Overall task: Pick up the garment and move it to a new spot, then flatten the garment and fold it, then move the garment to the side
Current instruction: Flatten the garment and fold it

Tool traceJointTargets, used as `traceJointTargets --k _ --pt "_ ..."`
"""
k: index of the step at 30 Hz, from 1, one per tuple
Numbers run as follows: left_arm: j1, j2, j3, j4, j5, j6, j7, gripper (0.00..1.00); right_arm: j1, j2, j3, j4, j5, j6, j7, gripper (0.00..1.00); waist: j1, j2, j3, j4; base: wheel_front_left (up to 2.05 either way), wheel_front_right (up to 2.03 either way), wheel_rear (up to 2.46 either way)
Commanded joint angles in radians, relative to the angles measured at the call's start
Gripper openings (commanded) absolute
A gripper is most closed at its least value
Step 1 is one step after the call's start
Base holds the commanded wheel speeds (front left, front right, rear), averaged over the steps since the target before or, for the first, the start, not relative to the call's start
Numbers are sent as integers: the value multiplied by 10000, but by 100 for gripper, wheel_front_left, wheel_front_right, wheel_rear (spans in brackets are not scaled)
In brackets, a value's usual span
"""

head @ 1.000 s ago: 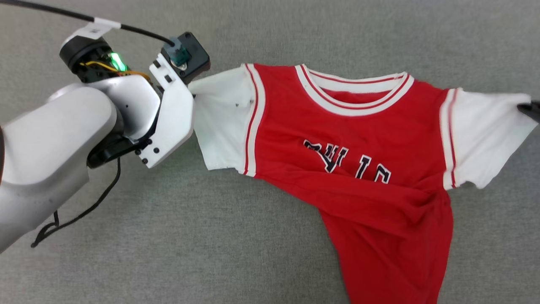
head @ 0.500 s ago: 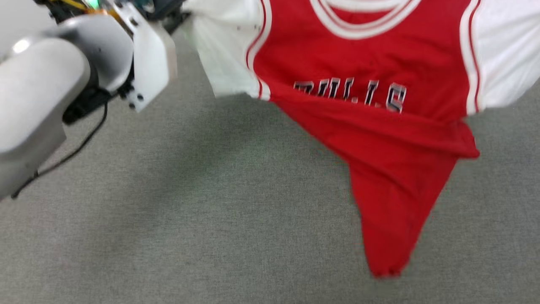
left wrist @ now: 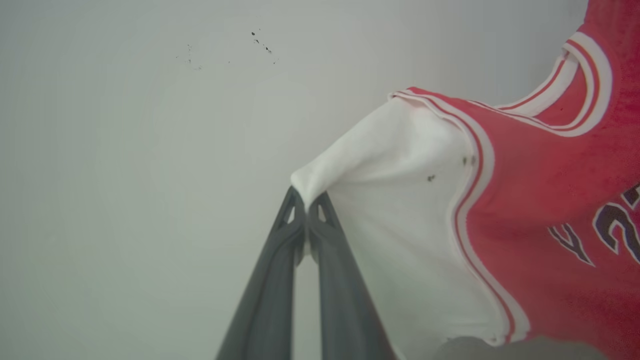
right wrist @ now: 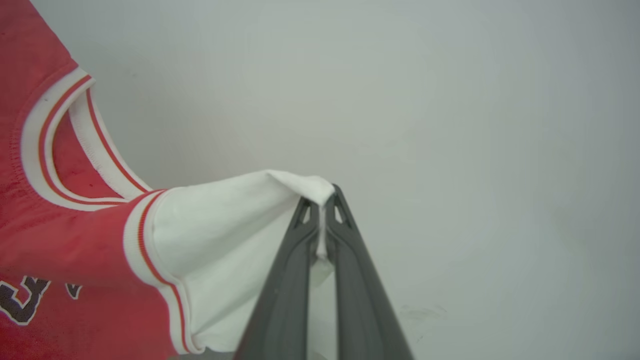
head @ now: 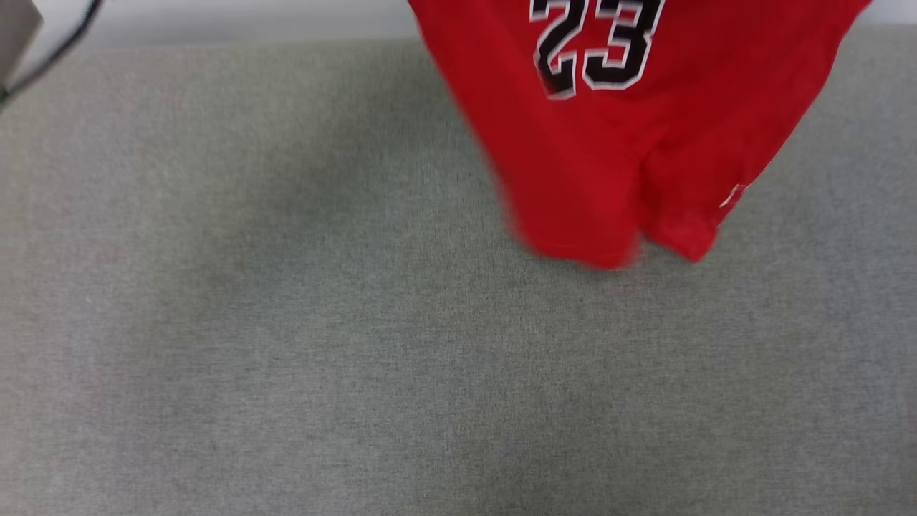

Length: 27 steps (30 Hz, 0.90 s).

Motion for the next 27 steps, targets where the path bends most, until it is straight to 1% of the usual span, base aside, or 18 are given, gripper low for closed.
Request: traceJointTargets --k 1,8,11,16,21,27 --pt "-296 -106 70 210 105 67 -111 0 -330 189 35 164 -145 -11 -62 0 0 -1 448 -18 0 0 0" --pt "-1958 -655 499 1516 602 251 -873 0 -2680 1130 -31 1453 -1519 -11 -715 0 0 -1 1475 -35 0 0 0" --pt "-2634 -782 658 2060 731 221 -1181 0 -3557 1479 -73 2026 -1924 -11 -996 0 0 -1 1816 -44 0 0 0" --pt "-3479 -1069 897 2989 716 98 -1713 0 -4714 1836 24 2932 -2403 -11 -1496 0 0 -1 2134 21 0 0 0" --pt "-3849 -1268 900 3869 688 -86 -2220 0 -5276 2117 255 3783 -2616 -11 -2076 0 0 -1 2337 68 0 0 0" --pt "-3528 -1426 844 4671 433 -243 -2727 0 -5139 2438 667 4687 -2325 -11 -2713 0 0 -1 2526 115 0 0 0"
